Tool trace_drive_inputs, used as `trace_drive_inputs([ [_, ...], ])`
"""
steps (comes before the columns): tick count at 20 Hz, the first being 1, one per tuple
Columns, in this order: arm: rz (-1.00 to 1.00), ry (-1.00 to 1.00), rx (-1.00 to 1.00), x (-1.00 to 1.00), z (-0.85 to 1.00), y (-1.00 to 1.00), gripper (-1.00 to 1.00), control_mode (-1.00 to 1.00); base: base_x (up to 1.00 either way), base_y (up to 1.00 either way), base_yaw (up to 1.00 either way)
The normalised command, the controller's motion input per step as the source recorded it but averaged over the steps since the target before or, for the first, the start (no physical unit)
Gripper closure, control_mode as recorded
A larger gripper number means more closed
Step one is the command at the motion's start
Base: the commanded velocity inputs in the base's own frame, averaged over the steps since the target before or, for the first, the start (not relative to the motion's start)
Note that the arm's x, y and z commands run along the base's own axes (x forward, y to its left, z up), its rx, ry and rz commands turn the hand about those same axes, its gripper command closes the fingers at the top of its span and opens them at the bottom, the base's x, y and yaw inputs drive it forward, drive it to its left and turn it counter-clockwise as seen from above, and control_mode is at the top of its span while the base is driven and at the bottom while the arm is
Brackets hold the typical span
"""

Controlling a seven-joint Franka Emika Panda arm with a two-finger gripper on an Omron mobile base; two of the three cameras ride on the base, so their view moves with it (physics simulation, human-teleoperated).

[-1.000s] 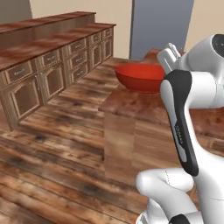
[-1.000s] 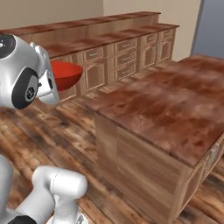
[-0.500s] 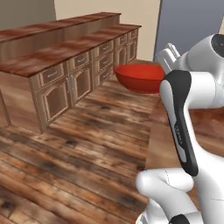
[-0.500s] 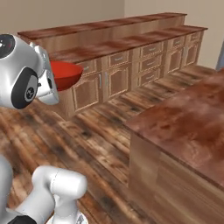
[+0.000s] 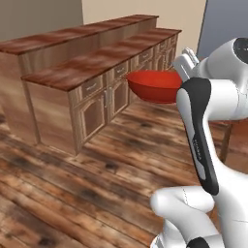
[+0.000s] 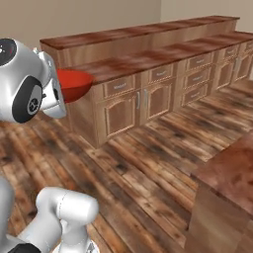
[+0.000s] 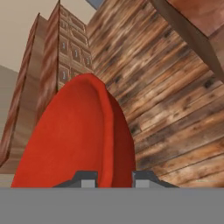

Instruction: Pick up the bowls from the cabinet and place each bowl in front of a stool on the dining counter.

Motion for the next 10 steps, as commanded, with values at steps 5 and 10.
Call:
trace_drive_inputs([
  [5, 0.00, 0.00, 0.00, 0.00, 0.00, 0.00, 1.00, 1.00, 1.00, 1.00, 0.09],
  [10, 0.00, 0.00, 0.00, 0.00, 0.00, 0.00, 1.00, 1.00, 1.00, 1.00, 0.06],
])
